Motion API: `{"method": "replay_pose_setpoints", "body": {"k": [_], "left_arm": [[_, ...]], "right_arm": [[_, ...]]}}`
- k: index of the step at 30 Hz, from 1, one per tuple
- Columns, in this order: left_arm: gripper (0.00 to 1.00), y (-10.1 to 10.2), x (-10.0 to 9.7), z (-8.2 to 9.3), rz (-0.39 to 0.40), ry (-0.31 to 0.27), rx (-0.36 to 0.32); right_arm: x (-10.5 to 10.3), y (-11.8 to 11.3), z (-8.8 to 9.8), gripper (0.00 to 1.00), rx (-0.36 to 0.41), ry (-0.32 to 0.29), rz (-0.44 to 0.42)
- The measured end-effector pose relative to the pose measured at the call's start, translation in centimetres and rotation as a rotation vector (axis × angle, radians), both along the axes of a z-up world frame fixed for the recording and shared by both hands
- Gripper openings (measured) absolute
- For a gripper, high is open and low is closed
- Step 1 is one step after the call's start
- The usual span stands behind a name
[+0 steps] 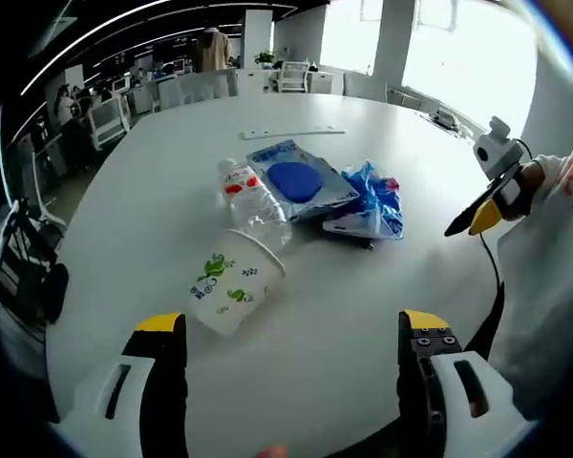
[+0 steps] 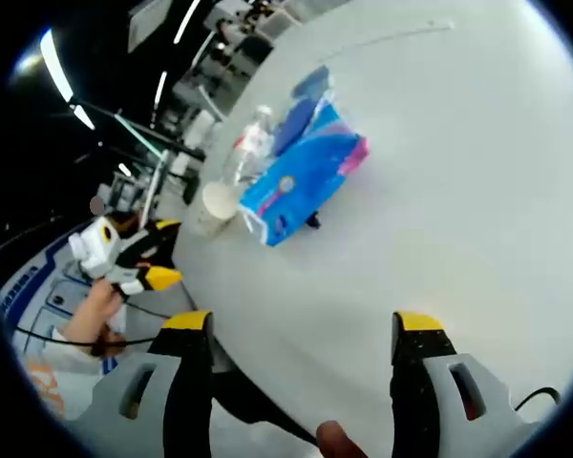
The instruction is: Arrange the tabletop items into an orderly group along one side of the table until the central work area is clear of visible clutter.
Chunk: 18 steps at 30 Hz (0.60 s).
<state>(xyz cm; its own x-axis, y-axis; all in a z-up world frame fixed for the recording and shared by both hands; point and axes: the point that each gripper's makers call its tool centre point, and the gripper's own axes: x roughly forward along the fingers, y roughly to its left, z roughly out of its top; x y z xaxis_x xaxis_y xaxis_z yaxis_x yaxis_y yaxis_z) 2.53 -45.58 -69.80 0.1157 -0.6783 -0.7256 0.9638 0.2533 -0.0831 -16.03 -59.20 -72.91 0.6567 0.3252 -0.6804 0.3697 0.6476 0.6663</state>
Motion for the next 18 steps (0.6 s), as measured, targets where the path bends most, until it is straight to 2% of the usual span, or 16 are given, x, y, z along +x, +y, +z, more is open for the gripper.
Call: {"method": "replay_pose_setpoints", "body": {"k": [10,14,18], "left_arm": [[0.94,0.3,0.17,0.04,0.026,0.001,0.003],[0.94,0.24,-0.04,0.02,0.025,0.006,0.005],[0.94,0.24,-0.3,-0.22,0.02,0.007,0.015]], "right_arm": [[-0.03,0.05,0.1,0.75,-0.001,-0.009,0.016],[0.24,-0.28,0.55,0.73,-0.058,-0.031,0.051],[0.29,-0.2,0.56,0.73,-0.048,-0.037,0.049]]}}
